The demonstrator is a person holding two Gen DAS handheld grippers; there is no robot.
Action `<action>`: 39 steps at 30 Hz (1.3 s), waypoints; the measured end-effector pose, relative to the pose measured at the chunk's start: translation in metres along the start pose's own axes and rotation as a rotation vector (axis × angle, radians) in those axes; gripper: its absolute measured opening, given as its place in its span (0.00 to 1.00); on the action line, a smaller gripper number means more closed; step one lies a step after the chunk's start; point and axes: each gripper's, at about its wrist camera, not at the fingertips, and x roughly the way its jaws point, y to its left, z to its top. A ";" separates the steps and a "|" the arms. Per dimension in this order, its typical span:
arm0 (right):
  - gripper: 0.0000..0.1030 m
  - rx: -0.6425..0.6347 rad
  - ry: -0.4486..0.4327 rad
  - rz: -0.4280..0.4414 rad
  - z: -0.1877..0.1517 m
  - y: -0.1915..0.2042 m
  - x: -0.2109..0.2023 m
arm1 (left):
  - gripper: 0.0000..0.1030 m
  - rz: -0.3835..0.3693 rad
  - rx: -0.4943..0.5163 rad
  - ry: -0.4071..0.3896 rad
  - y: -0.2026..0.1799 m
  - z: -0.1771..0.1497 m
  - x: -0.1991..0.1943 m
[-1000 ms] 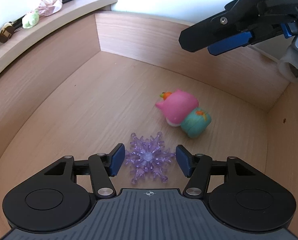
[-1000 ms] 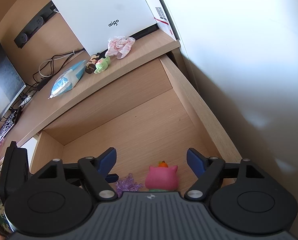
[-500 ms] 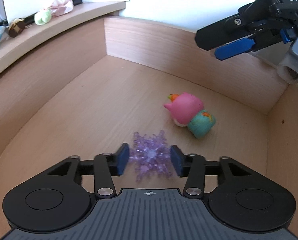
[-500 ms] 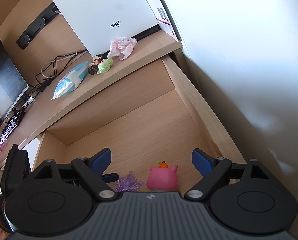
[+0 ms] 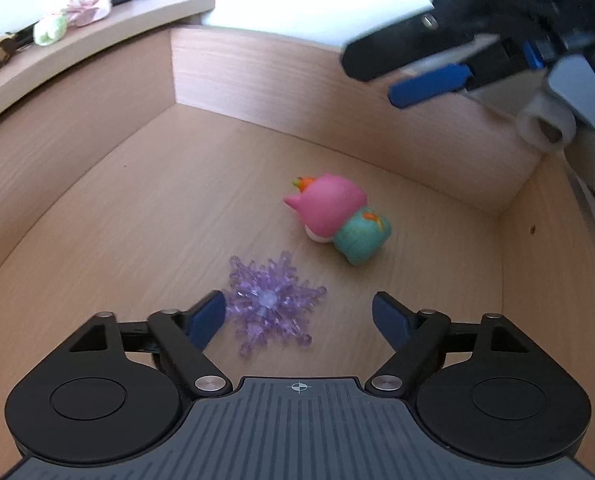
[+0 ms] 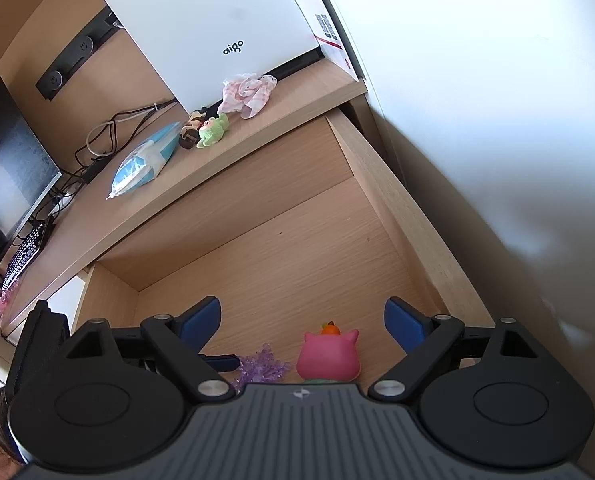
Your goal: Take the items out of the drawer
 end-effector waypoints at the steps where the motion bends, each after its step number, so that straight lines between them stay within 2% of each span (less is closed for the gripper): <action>1: 0.87 0.001 -0.001 0.000 0.000 0.000 0.000 | 0.80 0.028 0.013 -0.011 -0.001 0.001 -0.002; 4: 0.87 0.002 0.001 0.004 0.001 0.000 0.001 | 0.80 0.113 0.047 -0.015 -0.001 0.003 0.002; 8: 0.88 0.002 0.009 0.011 0.002 0.000 0.002 | 0.81 0.080 -0.017 0.012 0.006 0.000 0.009; 10: 0.95 0.001 0.016 0.008 0.002 0.000 0.003 | 0.86 0.082 -0.004 0.007 0.002 0.000 0.011; 13: 0.96 -0.017 0.056 -0.070 0.005 0.007 0.010 | 0.89 0.089 0.028 0.019 -0.003 0.002 0.015; 14: 0.96 -0.044 0.087 -0.100 0.005 0.012 0.015 | 0.85 0.092 0.046 0.025 -0.005 0.003 0.015; 15: 0.96 -0.070 0.122 -0.125 0.005 0.019 0.021 | 0.65 0.084 0.052 0.029 -0.005 0.004 0.012; 17: 0.94 -0.118 0.194 -0.168 0.003 0.031 0.033 | 0.65 0.081 0.023 0.058 -0.003 0.008 0.005; 19: 0.89 -0.166 0.258 -0.193 0.002 0.045 0.045 | 0.65 0.037 -0.019 0.076 0.002 0.006 -0.002; 21: 0.87 -0.194 0.313 -0.218 0.002 0.055 0.058 | 0.65 0.029 -0.020 0.067 0.003 0.004 -0.013; 25: 0.70 -0.187 0.445 -0.261 -0.003 0.063 0.086 | 0.65 0.001 -0.028 0.015 0.005 0.000 -0.047; 27: 0.67 -0.174 0.498 -0.275 -0.007 0.064 0.098 | 0.65 -0.014 -0.041 -0.001 0.007 -0.004 -0.065; 29: 0.55 -0.192 0.518 -0.295 -0.012 0.066 0.107 | 0.65 -0.017 -0.043 -0.016 0.010 -0.008 -0.081; 30: 0.35 -0.207 0.519 -0.305 -0.013 0.068 0.110 | 0.65 -0.005 -0.046 -0.033 0.015 -0.009 -0.090; 32: 0.35 -0.225 0.517 -0.302 -0.014 0.073 0.110 | 0.65 0.036 -0.066 -0.097 0.026 -0.008 -0.112; 34: 0.35 -0.255 0.477 -0.265 -0.010 0.085 0.097 | 0.65 0.104 -0.110 -0.197 0.048 0.000 -0.140; 37: 0.35 -0.281 0.407 -0.206 0.003 0.105 0.072 | 0.65 0.247 -0.185 -0.362 0.088 0.016 -0.176; 39: 0.35 -0.280 0.369 -0.162 0.012 0.117 0.057 | 0.65 0.347 -0.212 -0.435 0.112 0.025 -0.185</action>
